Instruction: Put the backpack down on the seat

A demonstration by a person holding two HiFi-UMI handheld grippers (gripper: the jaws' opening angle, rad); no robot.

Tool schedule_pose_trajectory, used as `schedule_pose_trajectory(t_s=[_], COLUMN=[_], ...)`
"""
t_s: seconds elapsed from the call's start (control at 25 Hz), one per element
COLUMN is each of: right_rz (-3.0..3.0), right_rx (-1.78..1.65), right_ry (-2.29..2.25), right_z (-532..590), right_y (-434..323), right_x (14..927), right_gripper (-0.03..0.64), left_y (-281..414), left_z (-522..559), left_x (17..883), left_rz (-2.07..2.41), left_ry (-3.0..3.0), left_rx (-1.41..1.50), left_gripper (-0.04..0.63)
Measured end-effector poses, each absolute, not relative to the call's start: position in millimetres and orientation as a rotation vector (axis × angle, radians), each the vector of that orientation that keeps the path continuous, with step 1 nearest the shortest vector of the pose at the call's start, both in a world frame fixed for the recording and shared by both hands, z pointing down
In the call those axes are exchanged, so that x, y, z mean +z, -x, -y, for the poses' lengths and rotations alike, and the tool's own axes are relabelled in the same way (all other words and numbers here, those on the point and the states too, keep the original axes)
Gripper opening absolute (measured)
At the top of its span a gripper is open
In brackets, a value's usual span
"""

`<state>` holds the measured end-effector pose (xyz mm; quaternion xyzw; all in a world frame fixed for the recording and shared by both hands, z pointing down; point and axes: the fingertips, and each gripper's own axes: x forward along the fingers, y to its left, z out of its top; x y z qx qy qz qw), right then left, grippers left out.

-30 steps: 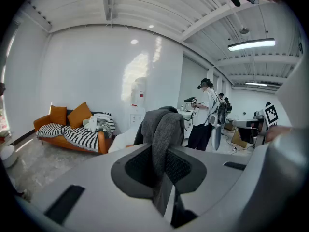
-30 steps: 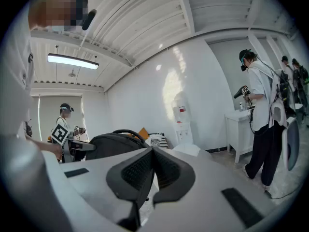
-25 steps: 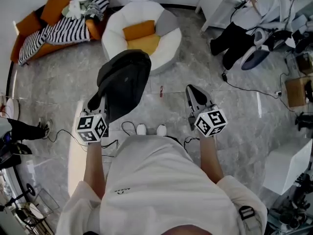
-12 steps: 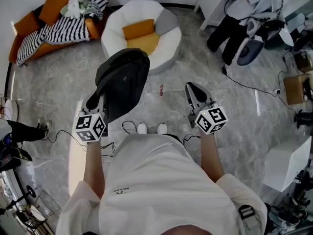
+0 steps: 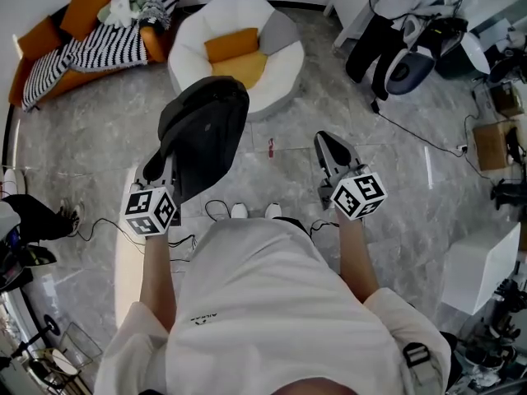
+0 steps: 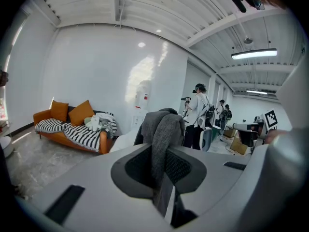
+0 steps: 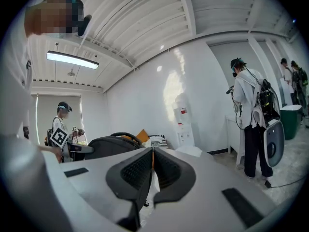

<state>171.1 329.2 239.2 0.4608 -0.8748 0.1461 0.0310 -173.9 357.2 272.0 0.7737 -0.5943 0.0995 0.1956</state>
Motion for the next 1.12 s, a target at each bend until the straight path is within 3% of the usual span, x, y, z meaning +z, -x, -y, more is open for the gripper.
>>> schedule_pose_trajectory(t_s=[1.12], right_rz=[2.730], right_rx=[0.452], right_ry=[-1.345], right_z=[-303], right_y=[-125], right_x=[239], right_gripper=[0.025], left_y=[205], left_z=[-342], left_x=[279], left_rz=[1.655], left_ry=[-2.160], left_rx=[0.271], left_gripper=[0.061])
